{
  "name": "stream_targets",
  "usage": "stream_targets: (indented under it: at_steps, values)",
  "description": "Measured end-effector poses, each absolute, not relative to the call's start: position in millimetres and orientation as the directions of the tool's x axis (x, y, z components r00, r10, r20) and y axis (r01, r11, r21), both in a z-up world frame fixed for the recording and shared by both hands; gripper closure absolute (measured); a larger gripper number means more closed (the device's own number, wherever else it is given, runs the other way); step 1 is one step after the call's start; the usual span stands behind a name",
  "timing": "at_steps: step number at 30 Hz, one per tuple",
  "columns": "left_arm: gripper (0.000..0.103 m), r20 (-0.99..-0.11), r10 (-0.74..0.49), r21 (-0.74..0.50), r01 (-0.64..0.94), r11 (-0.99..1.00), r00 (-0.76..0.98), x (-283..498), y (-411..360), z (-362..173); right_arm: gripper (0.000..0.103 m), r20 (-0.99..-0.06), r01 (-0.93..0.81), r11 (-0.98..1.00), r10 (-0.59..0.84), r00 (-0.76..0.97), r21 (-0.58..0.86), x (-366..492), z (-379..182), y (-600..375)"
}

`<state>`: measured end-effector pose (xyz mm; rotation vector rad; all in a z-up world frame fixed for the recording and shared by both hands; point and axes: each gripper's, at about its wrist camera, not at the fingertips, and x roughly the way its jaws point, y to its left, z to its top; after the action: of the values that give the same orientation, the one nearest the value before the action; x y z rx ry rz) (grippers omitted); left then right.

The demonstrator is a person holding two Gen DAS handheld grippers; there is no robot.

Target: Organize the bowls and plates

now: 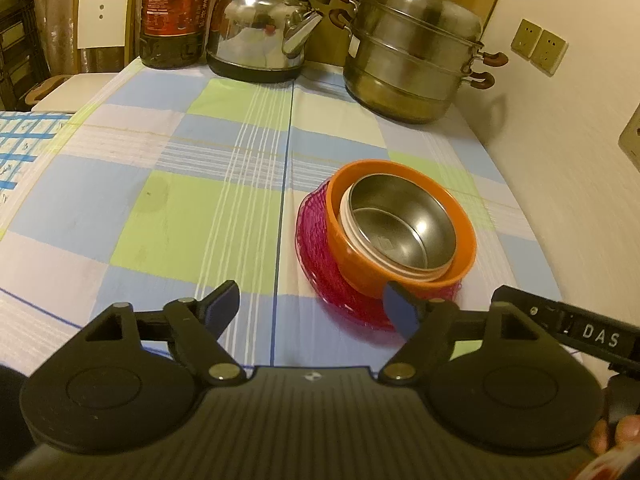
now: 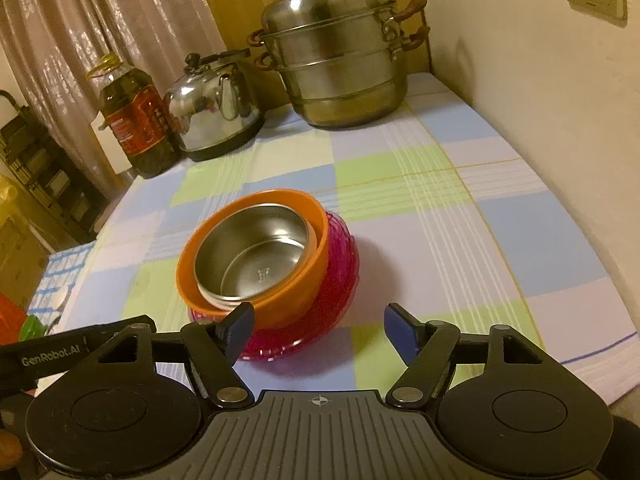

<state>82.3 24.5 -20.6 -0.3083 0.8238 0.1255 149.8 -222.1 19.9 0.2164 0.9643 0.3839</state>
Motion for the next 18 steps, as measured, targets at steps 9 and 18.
stream_targets:
  at_steps: [9,18]
  values:
    - [0.025,-0.751,0.009,-0.186,-0.225,0.957,0.660,61.7,22.3,-20.6,0.030,-0.763,-0.254,0.921,0.387,0.517,0.295,129.2,20.1,-223.5]
    - [0.025,-0.760,0.000,-0.168,-0.197,0.966,0.650,39.6,16.7,-20.1,0.030,-0.776,-0.287,0.920,0.382,0.501,0.267,103.1,20.9,-222.8]
